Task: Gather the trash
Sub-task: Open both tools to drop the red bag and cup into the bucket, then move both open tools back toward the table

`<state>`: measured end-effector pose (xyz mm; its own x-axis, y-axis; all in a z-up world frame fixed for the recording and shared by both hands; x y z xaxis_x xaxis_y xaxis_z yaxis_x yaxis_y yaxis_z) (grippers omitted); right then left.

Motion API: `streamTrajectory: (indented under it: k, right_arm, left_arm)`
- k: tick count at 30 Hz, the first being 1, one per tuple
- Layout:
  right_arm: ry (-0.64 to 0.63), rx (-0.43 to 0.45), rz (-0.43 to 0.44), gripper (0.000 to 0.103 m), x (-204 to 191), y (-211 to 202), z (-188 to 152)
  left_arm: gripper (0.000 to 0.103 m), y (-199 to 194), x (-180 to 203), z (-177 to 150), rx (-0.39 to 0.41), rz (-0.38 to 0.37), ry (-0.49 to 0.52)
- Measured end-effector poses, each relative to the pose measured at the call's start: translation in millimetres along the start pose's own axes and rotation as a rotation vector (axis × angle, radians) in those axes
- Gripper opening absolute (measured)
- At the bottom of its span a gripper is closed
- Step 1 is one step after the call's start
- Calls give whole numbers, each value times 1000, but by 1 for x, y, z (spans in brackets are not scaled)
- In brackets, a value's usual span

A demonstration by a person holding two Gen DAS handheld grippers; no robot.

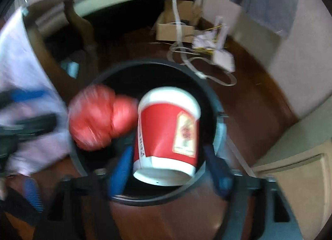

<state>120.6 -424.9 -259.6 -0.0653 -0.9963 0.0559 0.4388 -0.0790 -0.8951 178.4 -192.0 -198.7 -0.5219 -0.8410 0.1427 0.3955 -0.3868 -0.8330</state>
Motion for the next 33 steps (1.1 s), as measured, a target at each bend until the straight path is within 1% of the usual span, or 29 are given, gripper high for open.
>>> streamTrajectory:
  k: [2, 3, 5, 6, 9, 10, 16, 20, 23, 24, 25, 26, 29, 31, 33]
  right_arm:
    - [60, -31, 19, 91, 11, 2, -3]
    - [75, -33, 12, 91, 13, 1, -4]
    - [70, -6, -8, 97, 12, -8, -6]
    - [66, 2, -25, 99, 10, -13, -6]
    - [60, 37, -38, 103, 4, -30, -7]
    - [57, 48, -48, 103, 2, -36, -7]
    - [56, 103, -60, 103, -17, -80, -9]
    - [70, 144, -26, 103, -34, -109, -7]
    - [86, 165, -10, 103, -50, -129, -8]
    - [92, 162, -25, 103, -52, -133, -8]
    - [107, 145, -69, 103, -53, -134, -9]
    - [126, 134, -78, 103, -53, -135, -11]
    - [158, 165, -57, 103, -54, -147, -11]
    - [165, 208, -42, 103, -62, -162, -9]
    - [160, 248, -27, 103, -73, -174, -6]
  left_arm:
    - [102, -8, -3, -4, 4, 26, -24]
    - [102, -13, -5, -6, 6, 33, -34]
    - [102, -22, -8, -10, 16, 54, -45]
    - [102, -27, -10, -11, 24, 68, -49]
    - [102, -49, -17, -18, 52, 118, -62]
    - [102, -50, -21, -16, 59, 126, -65]
    - [102, -85, -32, -29, 105, 168, -77]
    - [102, -108, -36, -35, 131, 200, -85]
    - [102, -117, -41, -33, 150, 214, -98]
    - [102, -123, -44, -35, 155, 219, -100]
    - [102, -122, -44, -34, 154, 223, -99]
    - [102, -123, -45, -34, 155, 229, -99]
    - [102, -137, -49, -37, 172, 248, -95]
    - [102, -151, -54, -40, 193, 267, -99]
    - [102, -159, -61, -41, 196, 283, -108]
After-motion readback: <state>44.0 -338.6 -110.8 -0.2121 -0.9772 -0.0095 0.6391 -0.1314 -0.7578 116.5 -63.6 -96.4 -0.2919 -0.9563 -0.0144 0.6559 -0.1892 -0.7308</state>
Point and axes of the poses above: each gripper's, at about its wrist camera, not at the fingertips, and y roughly the way its jaws point, x to its right, z to its top, the point moved 2 cm from there along y, roughly the way its jaws point, and after that the axes turned 3 degrees about -x, right-handed, at the moved point
